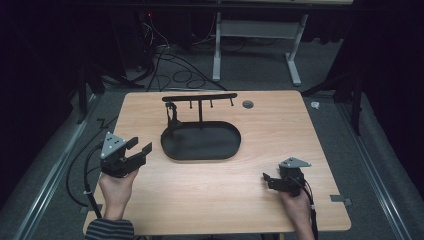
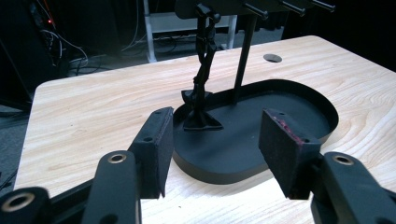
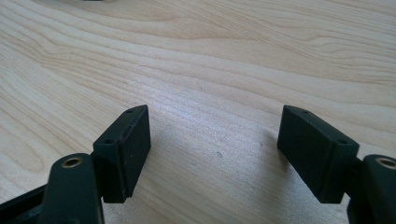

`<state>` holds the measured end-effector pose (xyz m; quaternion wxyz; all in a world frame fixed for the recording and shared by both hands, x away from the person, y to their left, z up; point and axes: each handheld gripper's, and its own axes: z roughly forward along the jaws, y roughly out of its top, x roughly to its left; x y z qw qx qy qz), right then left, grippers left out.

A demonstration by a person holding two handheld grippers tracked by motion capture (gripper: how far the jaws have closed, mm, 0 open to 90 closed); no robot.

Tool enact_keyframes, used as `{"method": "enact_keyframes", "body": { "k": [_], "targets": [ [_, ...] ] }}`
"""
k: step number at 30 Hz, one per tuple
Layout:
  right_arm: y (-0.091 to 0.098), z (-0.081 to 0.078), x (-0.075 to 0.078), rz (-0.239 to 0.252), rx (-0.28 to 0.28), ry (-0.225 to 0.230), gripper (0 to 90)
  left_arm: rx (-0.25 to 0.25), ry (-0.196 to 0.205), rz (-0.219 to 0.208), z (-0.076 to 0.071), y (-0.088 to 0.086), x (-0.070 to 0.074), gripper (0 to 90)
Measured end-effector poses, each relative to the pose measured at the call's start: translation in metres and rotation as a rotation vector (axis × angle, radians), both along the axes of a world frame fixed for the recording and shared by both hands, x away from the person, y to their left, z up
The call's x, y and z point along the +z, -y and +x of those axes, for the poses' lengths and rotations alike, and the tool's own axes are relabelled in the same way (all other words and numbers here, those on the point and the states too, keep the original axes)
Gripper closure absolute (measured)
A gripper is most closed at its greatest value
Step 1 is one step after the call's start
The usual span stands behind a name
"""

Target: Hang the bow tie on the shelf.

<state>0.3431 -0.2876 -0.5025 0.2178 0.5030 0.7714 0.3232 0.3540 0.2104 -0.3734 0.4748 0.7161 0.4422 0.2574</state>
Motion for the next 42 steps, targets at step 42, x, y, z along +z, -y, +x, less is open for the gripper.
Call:
{"method": "enact_keyframes", "body": {
  "k": [42],
  "targets": [
    [0.0, 0.0, 0.0, 0.0, 0.0, 0.0, 26.9, 0.03, -0.064, -0.053, -0.017, -0.015, -0.028, 45.3]
  ]
}}
